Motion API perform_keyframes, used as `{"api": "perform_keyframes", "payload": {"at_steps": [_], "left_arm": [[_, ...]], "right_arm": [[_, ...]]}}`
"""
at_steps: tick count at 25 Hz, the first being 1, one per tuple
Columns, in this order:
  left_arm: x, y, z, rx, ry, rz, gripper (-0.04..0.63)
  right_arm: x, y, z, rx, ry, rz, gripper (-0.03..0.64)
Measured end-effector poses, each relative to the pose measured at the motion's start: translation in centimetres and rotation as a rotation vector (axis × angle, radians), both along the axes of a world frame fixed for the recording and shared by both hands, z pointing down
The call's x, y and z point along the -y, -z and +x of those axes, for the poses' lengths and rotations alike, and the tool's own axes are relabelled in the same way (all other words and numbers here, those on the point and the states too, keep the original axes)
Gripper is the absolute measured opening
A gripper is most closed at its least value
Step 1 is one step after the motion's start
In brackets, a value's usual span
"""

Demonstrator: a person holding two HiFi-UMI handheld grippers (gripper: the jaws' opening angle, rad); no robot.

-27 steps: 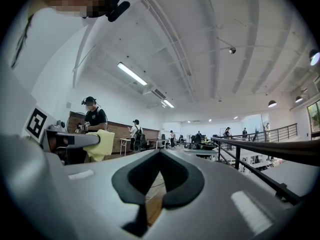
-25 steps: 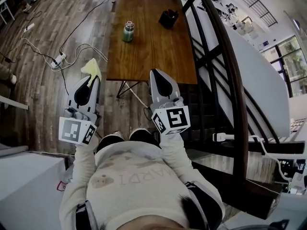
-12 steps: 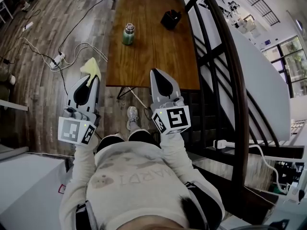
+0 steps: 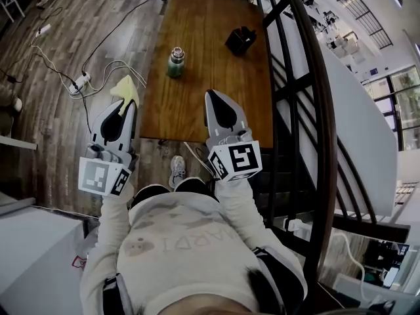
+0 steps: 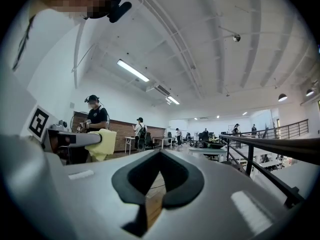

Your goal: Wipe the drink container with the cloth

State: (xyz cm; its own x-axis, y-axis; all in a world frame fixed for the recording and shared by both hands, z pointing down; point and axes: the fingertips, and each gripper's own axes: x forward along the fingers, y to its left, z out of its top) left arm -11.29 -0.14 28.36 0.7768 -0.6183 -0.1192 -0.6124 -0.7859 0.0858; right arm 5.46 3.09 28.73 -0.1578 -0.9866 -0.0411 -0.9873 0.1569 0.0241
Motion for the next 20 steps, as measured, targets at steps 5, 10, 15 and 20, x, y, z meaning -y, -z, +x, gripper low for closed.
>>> {"api": "perform_keyframes", "payload": {"at_steps": [5,10,15,20], "left_arm": [[3.0,-0.3,2.8,0.002,0.027,-0.009,0.031],[5.5,-0.8,5.2,0.011,0.062,-0.018,0.031],[7.4,-1.2,7.3,0.031,0.098,-0.023,0.031],[8.7,-2.0,8.7,0.051,0.142,-0.033,0.031]], "right_arm": [[3.6,-0.4,2.6,-0.007,0.044,-0.017,0.011],[6.8,-1.0,4.7,-0.016,0.099,-0.039,0.011],[9.6,-1.9,6.5,-0.018,0.149,-0.069,0.011],[12.1,-3.3,7.6,-0.024,0.210,-0.100,0.011]]}}
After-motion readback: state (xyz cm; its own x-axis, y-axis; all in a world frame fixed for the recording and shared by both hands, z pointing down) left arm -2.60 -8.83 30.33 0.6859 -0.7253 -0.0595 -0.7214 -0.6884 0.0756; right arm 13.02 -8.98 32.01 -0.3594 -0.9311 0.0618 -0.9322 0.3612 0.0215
